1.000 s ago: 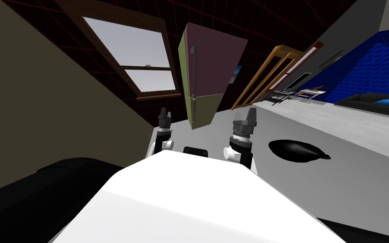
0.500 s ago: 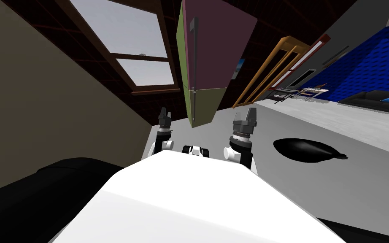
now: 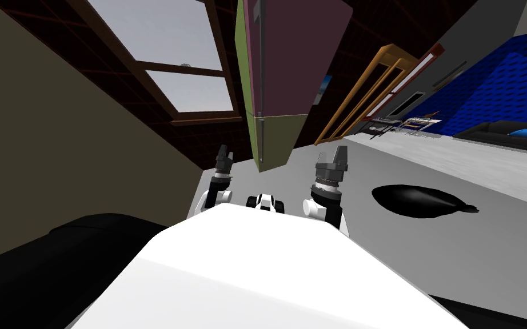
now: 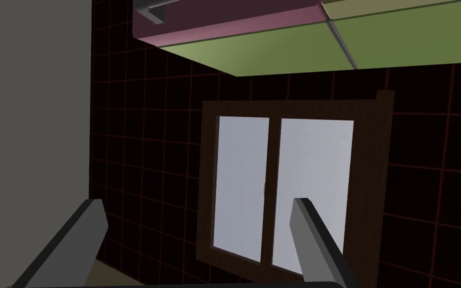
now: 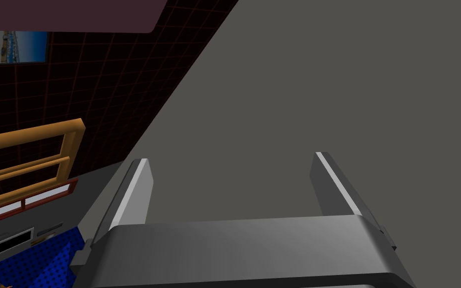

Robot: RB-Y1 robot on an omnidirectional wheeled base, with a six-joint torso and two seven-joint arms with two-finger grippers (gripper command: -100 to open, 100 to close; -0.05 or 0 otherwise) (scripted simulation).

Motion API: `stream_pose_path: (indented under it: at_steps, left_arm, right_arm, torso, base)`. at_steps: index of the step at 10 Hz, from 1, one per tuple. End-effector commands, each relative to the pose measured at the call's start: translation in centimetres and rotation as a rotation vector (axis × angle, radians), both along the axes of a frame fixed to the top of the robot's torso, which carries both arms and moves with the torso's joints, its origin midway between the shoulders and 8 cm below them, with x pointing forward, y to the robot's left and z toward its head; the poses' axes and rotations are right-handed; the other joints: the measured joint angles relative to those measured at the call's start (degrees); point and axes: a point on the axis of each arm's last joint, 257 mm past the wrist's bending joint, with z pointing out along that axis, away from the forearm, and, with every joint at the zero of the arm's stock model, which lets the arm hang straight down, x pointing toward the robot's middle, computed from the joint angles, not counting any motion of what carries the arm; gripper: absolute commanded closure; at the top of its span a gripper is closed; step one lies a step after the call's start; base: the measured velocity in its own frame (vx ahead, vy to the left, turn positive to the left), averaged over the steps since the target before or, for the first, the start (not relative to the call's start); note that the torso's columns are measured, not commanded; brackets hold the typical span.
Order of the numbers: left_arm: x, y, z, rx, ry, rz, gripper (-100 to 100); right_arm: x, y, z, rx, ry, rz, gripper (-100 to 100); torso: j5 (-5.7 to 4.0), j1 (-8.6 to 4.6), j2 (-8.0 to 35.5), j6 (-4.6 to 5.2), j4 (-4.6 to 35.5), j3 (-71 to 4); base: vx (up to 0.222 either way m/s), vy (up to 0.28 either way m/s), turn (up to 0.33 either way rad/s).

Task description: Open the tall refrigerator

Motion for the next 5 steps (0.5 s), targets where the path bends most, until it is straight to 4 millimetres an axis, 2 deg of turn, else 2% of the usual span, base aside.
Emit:
stream_pose_path:
  at_steps: [1,5]
  left_arm:
    - [0.51,-0.12,-0.31,0.052,0.042,-0.020,-100]
    - [1.49,0.33,-0.67,0.098,0.109,-0.022,-100]
  right_arm:
    - [0.00,0.00,0.00,0.000,0.000,0.000,0]
    - [0.00,0.00,0.00,0.000,0.000,0.000,0]
  torso:
    - [-0.01,-0.01,0.0,0.00,0.0,0.0]
    - [0.00,-0.01,0.0,0.00,0.0,0.0]
  base:
    - [0.062,-0.011,-0.054]
    - [0.073,-0.013,-0.080]
